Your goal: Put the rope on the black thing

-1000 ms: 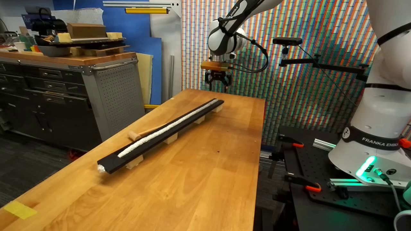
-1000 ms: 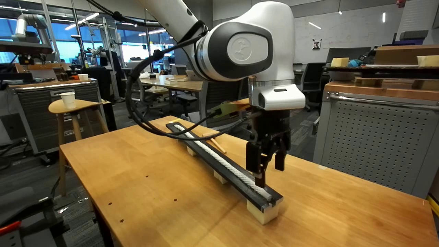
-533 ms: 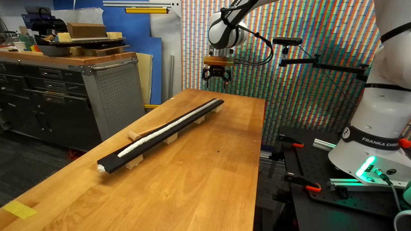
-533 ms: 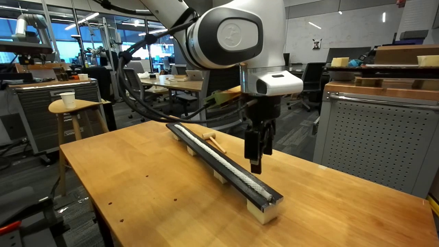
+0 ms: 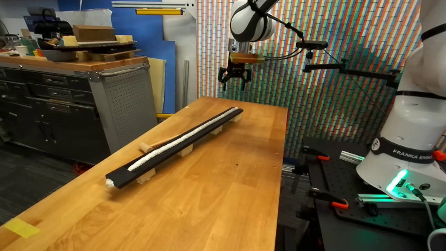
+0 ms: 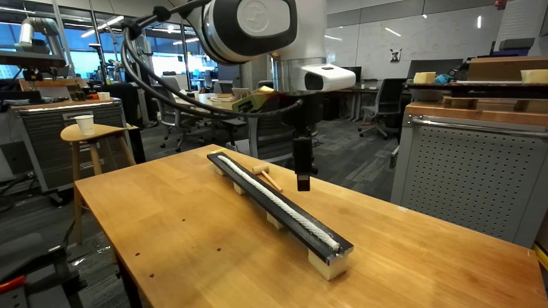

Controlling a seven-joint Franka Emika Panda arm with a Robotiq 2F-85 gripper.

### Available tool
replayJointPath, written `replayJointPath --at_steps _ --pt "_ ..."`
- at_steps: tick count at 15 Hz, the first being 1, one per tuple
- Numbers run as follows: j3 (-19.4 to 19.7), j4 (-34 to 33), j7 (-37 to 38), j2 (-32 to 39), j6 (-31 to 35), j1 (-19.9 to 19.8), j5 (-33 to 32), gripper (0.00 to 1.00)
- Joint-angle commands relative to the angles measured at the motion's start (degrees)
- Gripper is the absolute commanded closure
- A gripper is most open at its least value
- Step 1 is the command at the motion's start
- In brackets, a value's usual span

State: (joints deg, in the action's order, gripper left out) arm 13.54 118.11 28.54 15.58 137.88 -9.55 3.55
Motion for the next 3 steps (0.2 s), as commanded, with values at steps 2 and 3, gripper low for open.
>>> replayJointPath --at_steps 2,3 --pt "-0.3 1.4 -2.8 -2.0 -0.1 0.2 0.1 0.0" --pt "-0.3 1.9 -3.2 -2.5 -0.1 0.1 0.1 0.0"
